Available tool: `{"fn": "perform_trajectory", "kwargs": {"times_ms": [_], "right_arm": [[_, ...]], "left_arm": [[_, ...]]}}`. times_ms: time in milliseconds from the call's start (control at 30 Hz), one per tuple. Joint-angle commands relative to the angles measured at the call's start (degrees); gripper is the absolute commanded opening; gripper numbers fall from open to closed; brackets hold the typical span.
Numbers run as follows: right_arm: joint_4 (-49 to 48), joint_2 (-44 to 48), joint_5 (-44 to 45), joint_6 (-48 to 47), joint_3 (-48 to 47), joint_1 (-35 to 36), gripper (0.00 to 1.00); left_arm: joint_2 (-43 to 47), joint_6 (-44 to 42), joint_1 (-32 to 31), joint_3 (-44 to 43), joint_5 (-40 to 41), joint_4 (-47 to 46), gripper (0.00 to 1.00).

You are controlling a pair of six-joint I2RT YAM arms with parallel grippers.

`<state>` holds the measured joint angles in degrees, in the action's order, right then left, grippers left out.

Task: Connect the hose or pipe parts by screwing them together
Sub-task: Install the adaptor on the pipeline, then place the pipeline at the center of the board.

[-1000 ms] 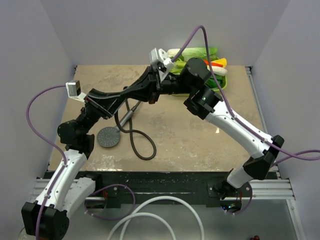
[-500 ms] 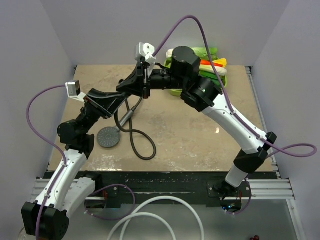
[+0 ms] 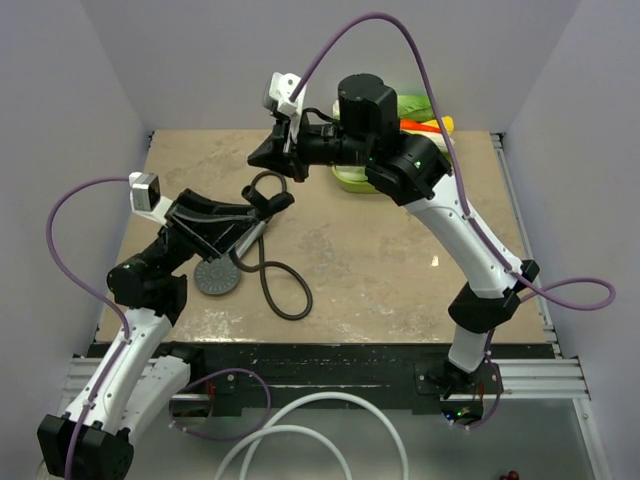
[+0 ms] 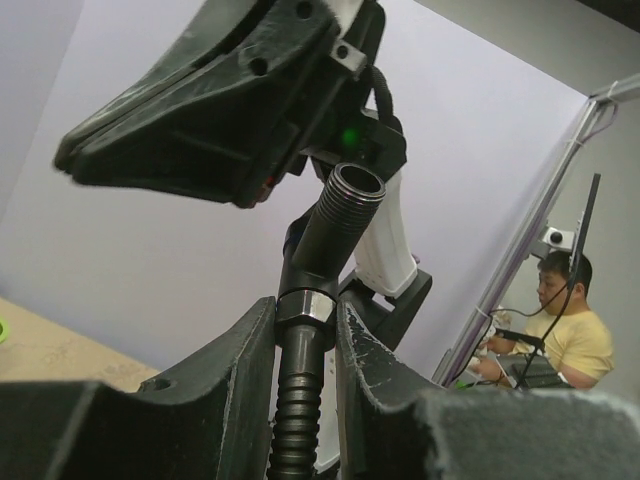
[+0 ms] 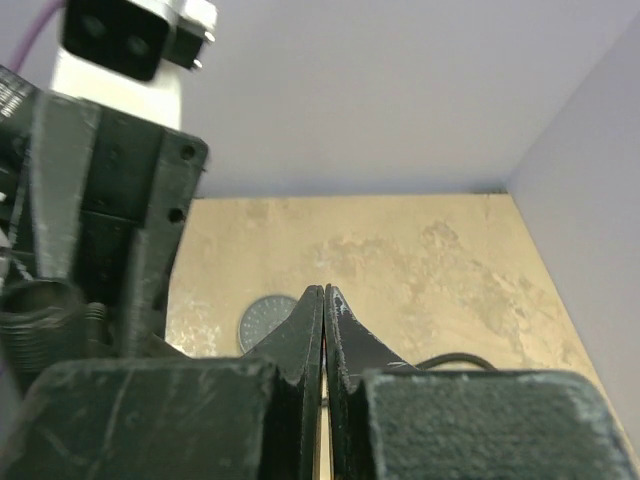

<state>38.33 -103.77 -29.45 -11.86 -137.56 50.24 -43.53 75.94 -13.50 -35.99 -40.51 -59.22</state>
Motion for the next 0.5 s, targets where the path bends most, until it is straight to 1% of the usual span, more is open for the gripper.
{"fn": "perform_trajectory", "kwargs": {"times_ms": [0, 133, 200, 233, 300, 367, 400, 433, 467], "right_arm": [[2.2, 1.3, 2.3, -2.9, 1.3, -0.3, 0.0], [-1.8, 4.4, 7.4, -2.6, 4.4, -2.3, 0.0], [-6.7, 6.3, 8.5, -0.9, 7.7, -4.6, 0.0], [-8.2, 7.3, 8.7, -0.6, 10.4, -5.2, 0.0], [-11.8, 10.3, 9.8, -0.2, 13.0, -6.0, 0.0], [-13.6, 13.7, 10.6, -0.3, 17.0, -6.6, 0.0], [-15.9, 15.0, 10.3, -0.4, 19.0, -6.7, 0.07], [-17.1, 16.5, 8.4, -0.7, 22.6, -7.1, 0.11], [-17.9, 18.8, 7.2, -1.5, 24.2, -7.3, 0.21]], "left_arm": [[0.7, 1.1, -0.7, -1.0, -0.5, -4.9, 0.0], [0.6, 1.9, -1.1, 0.0, -0.4, -4.2, 0.0], [0.3, 2.6, -1.1, 0.6, 0.1, -2.6, 0.0], [0.1, 2.9, -1.1, 1.0, 0.3, -2.0, 0.0], [-0.2, 2.6, -1.1, 1.4, 0.7, -0.2, 0.0], [-0.6, 2.3, -1.1, 1.9, 0.8, 1.1, 0.0], [-0.9, 2.3, -1.1, 2.0, 0.8, 1.3, 0.0], [-1.0, 2.3, -1.1, 1.9, 0.9, 1.4, 0.0], [-1.2, 2.4, -1.1, 1.8, 0.8, 1.4, 0.0]]}}
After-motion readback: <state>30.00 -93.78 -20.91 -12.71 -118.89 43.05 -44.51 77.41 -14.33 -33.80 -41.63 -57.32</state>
